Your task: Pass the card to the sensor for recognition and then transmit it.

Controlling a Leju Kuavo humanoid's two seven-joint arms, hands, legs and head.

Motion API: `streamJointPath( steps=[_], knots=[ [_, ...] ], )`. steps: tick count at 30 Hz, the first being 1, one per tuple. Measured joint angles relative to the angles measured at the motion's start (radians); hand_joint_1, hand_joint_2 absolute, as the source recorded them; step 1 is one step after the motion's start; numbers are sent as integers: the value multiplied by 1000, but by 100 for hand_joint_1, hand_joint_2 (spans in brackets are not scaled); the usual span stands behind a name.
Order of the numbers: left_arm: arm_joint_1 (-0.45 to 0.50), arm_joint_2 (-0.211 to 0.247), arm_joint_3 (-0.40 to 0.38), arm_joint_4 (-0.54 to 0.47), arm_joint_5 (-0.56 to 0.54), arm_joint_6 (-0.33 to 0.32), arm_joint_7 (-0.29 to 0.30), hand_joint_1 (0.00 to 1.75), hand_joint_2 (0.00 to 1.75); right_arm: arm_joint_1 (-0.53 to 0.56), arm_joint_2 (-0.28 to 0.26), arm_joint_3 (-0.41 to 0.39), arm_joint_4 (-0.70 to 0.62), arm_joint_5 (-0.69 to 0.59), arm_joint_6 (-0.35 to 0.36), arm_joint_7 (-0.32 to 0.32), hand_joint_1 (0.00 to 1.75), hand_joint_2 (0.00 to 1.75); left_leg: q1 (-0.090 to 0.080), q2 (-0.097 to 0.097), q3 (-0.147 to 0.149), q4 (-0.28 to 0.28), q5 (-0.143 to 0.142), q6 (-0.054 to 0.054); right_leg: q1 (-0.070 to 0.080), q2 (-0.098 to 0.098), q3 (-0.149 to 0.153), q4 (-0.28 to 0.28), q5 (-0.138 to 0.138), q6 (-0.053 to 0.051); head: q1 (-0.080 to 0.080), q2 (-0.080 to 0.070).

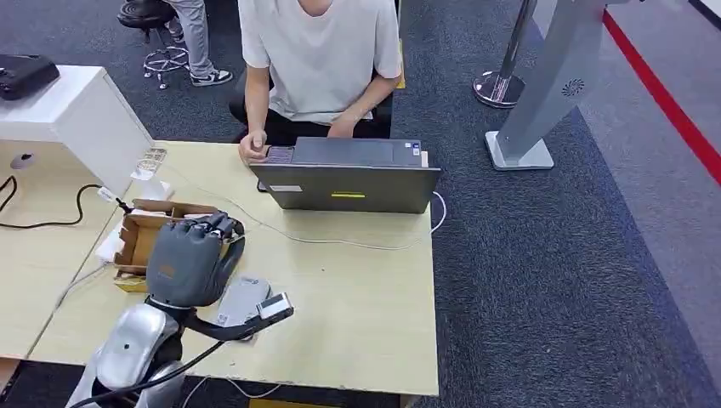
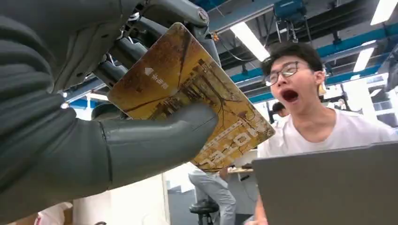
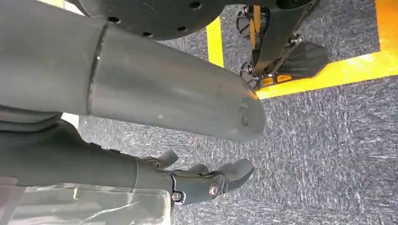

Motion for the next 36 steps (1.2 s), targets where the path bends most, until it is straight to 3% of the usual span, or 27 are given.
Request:
streamJointPath(
  steps=[5,7,11,13,21,36],
  knots=[
    [16,-2,-15,-27,3,-8,5,175,175,0,0,-7,0,3,-1,2,0,0,0,0,0,0,2,-1,0,-1,0,1,1,-1,0,0],
    [17,-2,-18,-29,-4,-57,16,175,175,0,0,-7,0,14,-8,11,0,0,0,0,0,0,2,-1,0,-1,0,1,1,-1,0,0],
    [17,-2,-39,-24,-45,-160,87,175,175,0,0,-7,0,27,-9,17,0,0,0,0,0,0,2,-1,0,0,0,1,1,-1,0,0],
    [13,-2,-45,-9,-87,-178,133,175,175,0,1,-7,0,36,-10,18,0,0,0,0,0,0,2,-1,0,0,0,1,1,-1,0,0],
    [-19,-1,-76,66,-138,-268,215,175,175,-1,3,-6,0,65,-24,47,0,0,0,0,0,0,2,-1,0,-1,0,1,1,-1,0,0],
    [19,29,-163,142,-141,-352,265,175,175,-1,8,-15,0,53,-9,63,0,0,0,0,0,0,2,-1,0,-1,0,1,1,-1,0,0]
  ],
)
